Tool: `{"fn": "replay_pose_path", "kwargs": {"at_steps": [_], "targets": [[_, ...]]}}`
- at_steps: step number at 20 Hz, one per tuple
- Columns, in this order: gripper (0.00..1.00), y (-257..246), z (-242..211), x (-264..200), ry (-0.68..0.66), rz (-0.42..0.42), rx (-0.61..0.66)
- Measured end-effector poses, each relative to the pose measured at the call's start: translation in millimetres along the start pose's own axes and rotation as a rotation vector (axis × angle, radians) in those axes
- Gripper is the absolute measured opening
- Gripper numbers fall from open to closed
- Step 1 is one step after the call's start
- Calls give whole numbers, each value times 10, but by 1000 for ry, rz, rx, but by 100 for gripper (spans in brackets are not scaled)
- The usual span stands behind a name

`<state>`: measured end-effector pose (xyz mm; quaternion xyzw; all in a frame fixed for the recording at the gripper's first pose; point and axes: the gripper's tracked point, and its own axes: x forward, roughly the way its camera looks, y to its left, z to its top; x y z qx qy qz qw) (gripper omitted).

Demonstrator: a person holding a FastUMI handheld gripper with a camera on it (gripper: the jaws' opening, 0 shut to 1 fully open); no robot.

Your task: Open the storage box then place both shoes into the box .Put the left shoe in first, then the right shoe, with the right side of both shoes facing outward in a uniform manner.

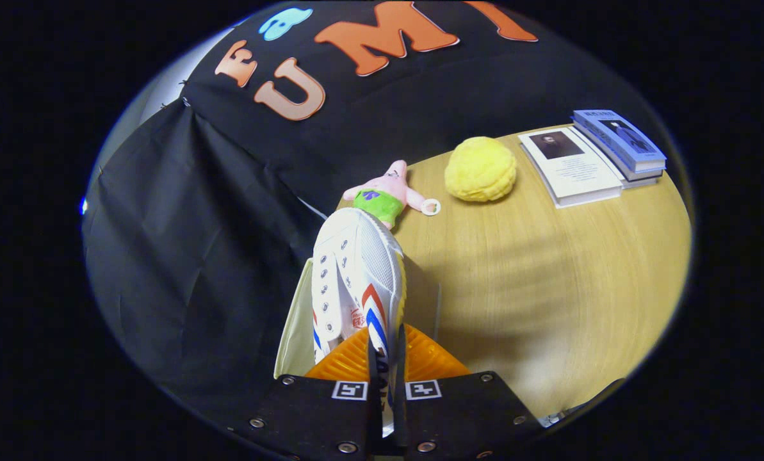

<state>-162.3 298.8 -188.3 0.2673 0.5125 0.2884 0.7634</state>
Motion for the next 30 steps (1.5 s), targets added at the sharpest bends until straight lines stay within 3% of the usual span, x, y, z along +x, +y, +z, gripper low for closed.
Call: {"fn": "replay_pose_path", "kwargs": {"at_steps": [7,10,11,13,16,18,24,30], "targets": [[7,395,-176,387,82,14,-153],[10,349,-264,519,125,-44,-178],[13,357,-295,537,140,-54,-171],[31,484,-258,534,134,-9,-160],[59,634,67,386,35,41,-191],[70,591,297,267,-29,28,-222],[87,412,963,-237,-235,-40,-291],[92,116,1689,-1030,-482,-170,-370]]}}
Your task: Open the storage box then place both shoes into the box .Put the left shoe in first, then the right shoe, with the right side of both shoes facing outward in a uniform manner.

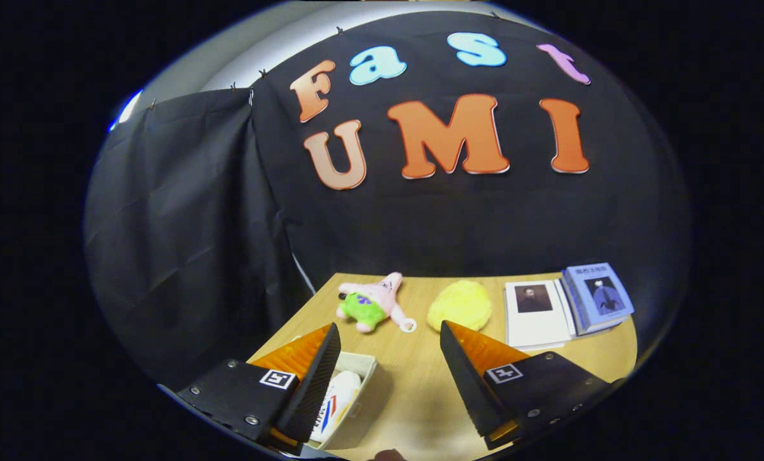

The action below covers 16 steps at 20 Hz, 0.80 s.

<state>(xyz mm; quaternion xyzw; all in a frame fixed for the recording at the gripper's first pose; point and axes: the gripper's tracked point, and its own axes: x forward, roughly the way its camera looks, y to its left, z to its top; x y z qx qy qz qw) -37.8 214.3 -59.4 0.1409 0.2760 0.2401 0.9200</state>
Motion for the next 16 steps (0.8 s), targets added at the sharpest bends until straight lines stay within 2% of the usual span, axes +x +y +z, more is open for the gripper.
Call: {"fn": "replay_pose_path", "kwargs": {"at_steps": [7,16], "targets": [[93,-712,812,-562,-254,-169,-62],[95,-1373,1486,-1241,-507,-346,-182]]}}
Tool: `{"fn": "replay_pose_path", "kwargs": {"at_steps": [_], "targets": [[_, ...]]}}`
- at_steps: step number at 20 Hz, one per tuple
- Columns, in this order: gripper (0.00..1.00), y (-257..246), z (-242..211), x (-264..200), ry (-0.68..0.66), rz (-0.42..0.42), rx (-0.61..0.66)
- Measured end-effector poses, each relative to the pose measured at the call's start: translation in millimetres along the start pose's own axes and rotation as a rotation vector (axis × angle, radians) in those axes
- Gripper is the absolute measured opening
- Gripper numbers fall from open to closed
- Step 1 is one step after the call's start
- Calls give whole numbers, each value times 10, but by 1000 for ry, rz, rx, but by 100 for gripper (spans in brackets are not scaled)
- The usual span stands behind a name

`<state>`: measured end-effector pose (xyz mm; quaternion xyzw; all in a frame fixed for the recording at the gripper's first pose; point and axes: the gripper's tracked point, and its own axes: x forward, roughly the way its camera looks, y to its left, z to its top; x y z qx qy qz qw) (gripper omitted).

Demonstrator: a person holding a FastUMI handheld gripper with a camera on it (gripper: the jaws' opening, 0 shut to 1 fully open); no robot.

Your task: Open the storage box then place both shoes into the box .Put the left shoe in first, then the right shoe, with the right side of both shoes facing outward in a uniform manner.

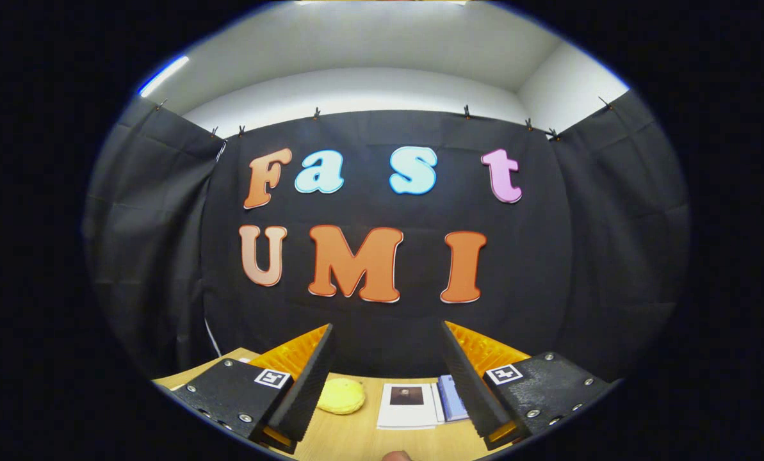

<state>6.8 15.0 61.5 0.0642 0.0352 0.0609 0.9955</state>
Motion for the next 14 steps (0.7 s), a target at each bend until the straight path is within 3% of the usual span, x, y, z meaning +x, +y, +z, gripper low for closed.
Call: {"fn": "replay_pose_path", "kwargs": {"at_steps": [4,14], "targets": [[96,-206,147,-50,-88,-16,-43],[98,-382,-37,-25,-84,-13,0]]}}
